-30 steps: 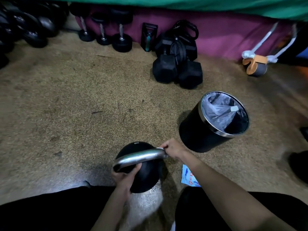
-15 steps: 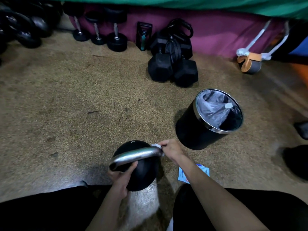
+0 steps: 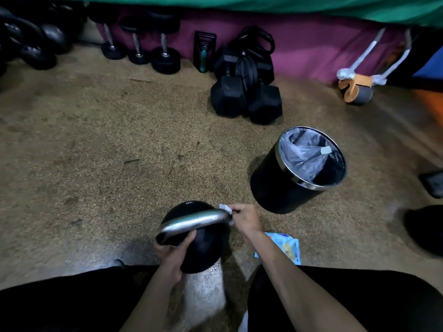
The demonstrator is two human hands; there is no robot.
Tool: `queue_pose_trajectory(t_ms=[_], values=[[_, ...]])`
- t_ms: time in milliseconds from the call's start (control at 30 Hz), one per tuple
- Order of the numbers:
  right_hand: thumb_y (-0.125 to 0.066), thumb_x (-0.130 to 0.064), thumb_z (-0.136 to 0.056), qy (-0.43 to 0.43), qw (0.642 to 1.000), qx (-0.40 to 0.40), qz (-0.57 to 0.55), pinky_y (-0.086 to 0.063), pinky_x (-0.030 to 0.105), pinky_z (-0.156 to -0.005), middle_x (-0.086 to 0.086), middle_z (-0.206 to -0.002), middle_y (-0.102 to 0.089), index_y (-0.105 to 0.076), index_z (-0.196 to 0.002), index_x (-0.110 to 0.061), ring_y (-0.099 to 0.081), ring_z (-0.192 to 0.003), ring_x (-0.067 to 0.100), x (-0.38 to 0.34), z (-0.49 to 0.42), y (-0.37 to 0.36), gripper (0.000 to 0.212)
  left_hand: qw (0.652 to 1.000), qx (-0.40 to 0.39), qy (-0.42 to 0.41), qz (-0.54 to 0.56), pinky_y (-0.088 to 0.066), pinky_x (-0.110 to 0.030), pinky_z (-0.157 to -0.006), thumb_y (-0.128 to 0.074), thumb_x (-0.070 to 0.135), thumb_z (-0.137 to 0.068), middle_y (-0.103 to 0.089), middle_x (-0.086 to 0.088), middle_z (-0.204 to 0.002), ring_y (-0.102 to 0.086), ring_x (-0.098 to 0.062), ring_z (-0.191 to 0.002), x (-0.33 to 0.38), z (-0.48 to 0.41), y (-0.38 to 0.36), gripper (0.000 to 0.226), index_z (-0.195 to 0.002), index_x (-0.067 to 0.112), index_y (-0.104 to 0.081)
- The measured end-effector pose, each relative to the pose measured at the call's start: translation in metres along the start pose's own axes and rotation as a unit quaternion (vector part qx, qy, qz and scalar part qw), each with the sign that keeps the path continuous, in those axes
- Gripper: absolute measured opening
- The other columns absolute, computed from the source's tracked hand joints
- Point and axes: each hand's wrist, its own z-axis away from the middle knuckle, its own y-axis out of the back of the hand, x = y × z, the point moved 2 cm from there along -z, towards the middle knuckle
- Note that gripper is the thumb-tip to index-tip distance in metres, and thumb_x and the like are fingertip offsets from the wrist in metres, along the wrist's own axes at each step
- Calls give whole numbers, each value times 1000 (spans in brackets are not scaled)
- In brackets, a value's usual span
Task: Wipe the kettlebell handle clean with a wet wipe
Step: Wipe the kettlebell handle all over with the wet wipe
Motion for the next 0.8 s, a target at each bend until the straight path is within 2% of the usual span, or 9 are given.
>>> queue_pose_trajectory(t_ms=[100, 233, 300, 367, 467, 567, 633, 700, 800], values=[[-54, 6, -80, 41, 999, 23, -9, -42, 2, -61, -7, -83, -69, -75, -99, -14, -63, -76, 8, 0, 12, 6, 34, 1000, -1, 0, 5, -50, -53, -114, -104, 74, -20, -64, 1, -148, -62, -26, -135, -1, -2, 0, 154, -153, 23, -45], [-56, 1, -82, -3, 994, 46, -96, -44, 11, -56, -17, -63, -67, -76, -95, -20, -57, -56, -3, 22, 30, 1, 31, 1000, -9, 2, 0, -55, -66, -106, -105, 74, -22, -65, 0, -146, -66, -28, -130, -10, -17, 5, 148, -152, 32, -47], [-59, -1, -81, -43, 992, 36, -113, -47, 16, -56, -14, -65, -70, -77, -90, -22, -60, -59, 1, 30, 27, -7, 29, 1000, -3, -6, 0, -53, -68, -107, -105, 74, -21, -63, 0, -149, -65, -29, -131, -7, -12, 4, 151, -153, 33, -45], [-61, -4, -79, -82, 990, 27, -110, -50, 23, -58, -5, -73, -74, -77, -85, -26, -65, -65, 10, 31, 18, -14, 28, 1000, 5, -23, 6, -52, -67, -110, -105, 73, -21, -62, 0, -150, -63, -29, -133, 2, 6, 0, 154, -156, 33, -40], [-61, -4, -77, -91, 989, 63, -99, -56, 30, -71, 2, -81, -75, -76, -95, -24, -67, -71, 15, 19, 10, -15, 30, 999, 10, -45, 17, -49, -62, -116, -105, 68, -27, -61, 0, -150, -61, -28, -135, 4, 12, -3, 152, -158, 33, -37], [-57, 2, -78, -32, 985, 133, -105, -53, 24, -73, -2, -82, -74, -74, -99, -23, -63, -68, 12, 3, 25, -9, 37, 999, 1, -45, 6, -48, -54, -116, -101, 77, -10, -65, 1, -149, -62, -26, -135, 2, 9, -3, 162, -156, 33, -44], [-57, 2, -82, -10, 978, 155, -142, -50, 19, -74, -9, -82, -71, -73, -103, -21, -63, -70, 8, 4, 42, -16, 35, 999, 0, -45, 11, -49, -50, -113, -102, 74, -13, -66, 0, -147, -63, -26, -134, 1, 6, -1, 160, -156, 32, -43], [-58, -3, -84, -32, 968, 167, -185, -54, 26, -79, -6, -89, -74, -72, -106, -21, -68, -77, 11, 14, 54, -26, 32, 999, -10, -32, 7, -49, -44, -108, -103, 74, -19, -66, 0, -146, -64, -25, -133, 0, 4, 1, 155, -156, 31, -44], [-57, -3, -84, -81, 961, 175, -199, -52, 24, -68, -2, -78, -74, -75, -101, -18, -62, -64, 8, 16, 56, -29, 28, 1000, -26, -13, -3, -47, -41, -104, -104, 76, -24, -67, 1, -146, -64, -23, -133, -5, -4, 3, 148, -154, 32, -49]])
